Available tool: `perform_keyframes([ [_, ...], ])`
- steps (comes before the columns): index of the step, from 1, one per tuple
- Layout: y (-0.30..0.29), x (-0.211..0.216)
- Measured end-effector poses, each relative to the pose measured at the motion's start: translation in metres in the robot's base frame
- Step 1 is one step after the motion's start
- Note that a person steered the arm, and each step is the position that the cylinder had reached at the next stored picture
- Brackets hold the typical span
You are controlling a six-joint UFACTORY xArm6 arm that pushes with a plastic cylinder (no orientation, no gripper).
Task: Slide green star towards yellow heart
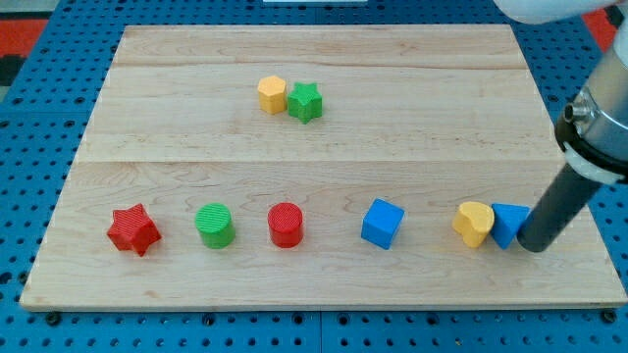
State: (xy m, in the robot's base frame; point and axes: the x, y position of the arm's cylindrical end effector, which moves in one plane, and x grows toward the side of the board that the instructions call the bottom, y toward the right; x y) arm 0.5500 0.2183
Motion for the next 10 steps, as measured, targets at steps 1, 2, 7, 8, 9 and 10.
perform_keyframes([
  [1, 0.000, -0.004],
  [2, 0.006, 0.004],
  [7, -0.144, -0.192],
  [8, -0.187, -0.224],
  [9, -0.221, -0.221],
  [10, -0.228, -0.175],
])
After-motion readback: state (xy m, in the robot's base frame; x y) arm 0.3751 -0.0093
